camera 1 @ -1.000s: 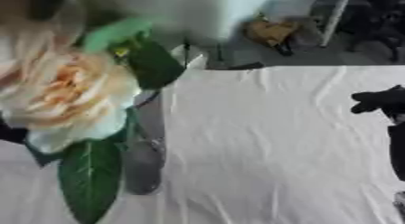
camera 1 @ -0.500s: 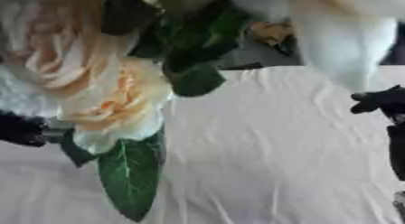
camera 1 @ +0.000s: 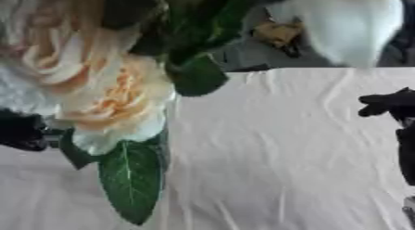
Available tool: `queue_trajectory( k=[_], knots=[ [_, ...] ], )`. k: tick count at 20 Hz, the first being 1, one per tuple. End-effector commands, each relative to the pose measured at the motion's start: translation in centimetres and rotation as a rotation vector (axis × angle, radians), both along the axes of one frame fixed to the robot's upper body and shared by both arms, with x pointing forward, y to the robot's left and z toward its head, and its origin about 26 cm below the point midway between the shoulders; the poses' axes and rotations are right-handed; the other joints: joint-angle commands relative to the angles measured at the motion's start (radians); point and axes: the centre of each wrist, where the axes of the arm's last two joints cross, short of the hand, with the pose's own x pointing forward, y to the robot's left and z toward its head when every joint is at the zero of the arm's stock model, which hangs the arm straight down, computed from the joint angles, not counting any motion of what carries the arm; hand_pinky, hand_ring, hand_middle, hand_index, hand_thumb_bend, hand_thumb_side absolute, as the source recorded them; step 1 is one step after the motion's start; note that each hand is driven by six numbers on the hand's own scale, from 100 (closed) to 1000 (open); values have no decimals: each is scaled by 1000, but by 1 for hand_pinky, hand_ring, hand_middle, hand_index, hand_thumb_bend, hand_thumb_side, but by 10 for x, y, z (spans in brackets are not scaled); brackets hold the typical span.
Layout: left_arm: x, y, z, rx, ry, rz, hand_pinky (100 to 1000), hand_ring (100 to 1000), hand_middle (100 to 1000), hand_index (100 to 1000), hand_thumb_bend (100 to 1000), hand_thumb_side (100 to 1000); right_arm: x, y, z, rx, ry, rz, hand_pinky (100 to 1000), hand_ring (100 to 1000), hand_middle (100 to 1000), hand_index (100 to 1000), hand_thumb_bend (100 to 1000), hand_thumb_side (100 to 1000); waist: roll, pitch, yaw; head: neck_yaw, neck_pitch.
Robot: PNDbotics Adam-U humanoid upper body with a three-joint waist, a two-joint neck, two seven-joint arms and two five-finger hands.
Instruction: Arrange flowers into the vase.
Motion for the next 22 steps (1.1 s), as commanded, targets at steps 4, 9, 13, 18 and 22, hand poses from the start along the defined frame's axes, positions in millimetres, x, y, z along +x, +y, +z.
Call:
queue_trajectory(
  k=[4, 9, 13, 18, 22],
  knots=[
    [-6, 8, 13, -34, -59, 12, 897, 915, 974, 1000, 971, 1000, -2, -2, 5, -17, -16, -5, 688, 524, 474, 669, 100, 1000, 14, -6, -1, -2, -12],
    [-9, 13, 13, -24, -70, 22, 908, 921, 975, 1000, 979, 1000, -2, -3, 5, -15, -16, -9, 689, 524, 474, 669, 100, 1000, 17, -8, 0, -4, -9],
    [-12, 17, 12, -11, -75, 30, 914, 922, 975, 1000, 993, 1000, -2, -3, 5, -13, -15, -10, 689, 524, 474, 669, 100, 1000, 18, -9, -1, -7, -9],
    [-13, 23, 11, -1, -72, 45, 919, 923, 974, 1000, 1000, 1000, -2, -3, 5, -8, -16, -13, 689, 524, 473, 670, 100, 1000, 18, -7, -1, -10, -8],
    [-12, 29, 8, 7, -70, 59, 920, 922, 971, 1000, 1000, 1000, -2, -3, 6, -6, -18, -15, 689, 524, 474, 670, 100, 1000, 17, -6, 1, -12, -7]
  ],
)
